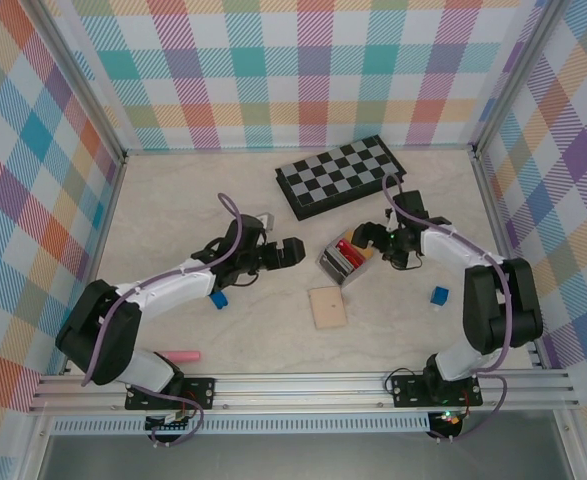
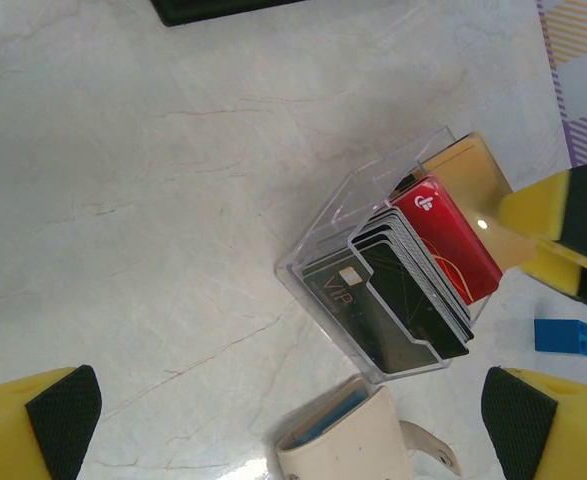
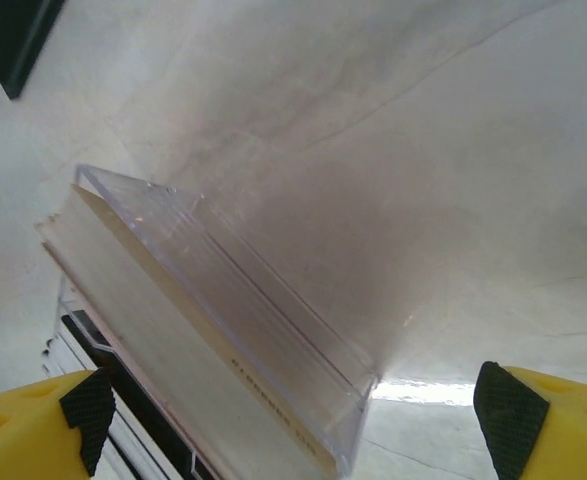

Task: Put the credit cards into the card holder

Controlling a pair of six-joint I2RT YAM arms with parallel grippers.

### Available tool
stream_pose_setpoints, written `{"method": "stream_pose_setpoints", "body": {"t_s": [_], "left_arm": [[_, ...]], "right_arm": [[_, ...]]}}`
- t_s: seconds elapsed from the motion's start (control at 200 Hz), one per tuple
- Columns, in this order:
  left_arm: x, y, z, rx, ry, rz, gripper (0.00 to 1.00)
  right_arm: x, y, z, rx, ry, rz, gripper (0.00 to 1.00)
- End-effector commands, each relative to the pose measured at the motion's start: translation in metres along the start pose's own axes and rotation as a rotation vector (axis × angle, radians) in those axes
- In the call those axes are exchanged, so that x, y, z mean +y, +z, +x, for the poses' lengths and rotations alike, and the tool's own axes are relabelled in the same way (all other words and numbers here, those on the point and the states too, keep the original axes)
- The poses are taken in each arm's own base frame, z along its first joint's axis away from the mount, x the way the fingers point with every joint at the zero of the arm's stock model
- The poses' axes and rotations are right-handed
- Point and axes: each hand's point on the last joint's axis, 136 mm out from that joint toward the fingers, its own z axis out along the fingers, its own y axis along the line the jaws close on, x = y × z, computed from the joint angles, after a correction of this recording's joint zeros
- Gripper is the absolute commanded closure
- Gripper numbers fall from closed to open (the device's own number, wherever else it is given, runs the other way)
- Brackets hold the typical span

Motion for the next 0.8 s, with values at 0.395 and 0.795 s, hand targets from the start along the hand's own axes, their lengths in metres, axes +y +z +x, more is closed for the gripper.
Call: {"method": "stream_pose_setpoints", "body": {"t_s": [0.395,0.795], "left_arm": [[-0.009,0.038,0.018,0.087,-0.185,0.108,0.2],[-0.016,0.08,0.026,0.18,-0.268,0.145,0.43]], "right_arm": [[0.055,0.0,0.03,0.115,0.041,-0.315,0.1],[0.025,-0.016,0.024,0.035,-0.029,-0.038,0.16]]}}
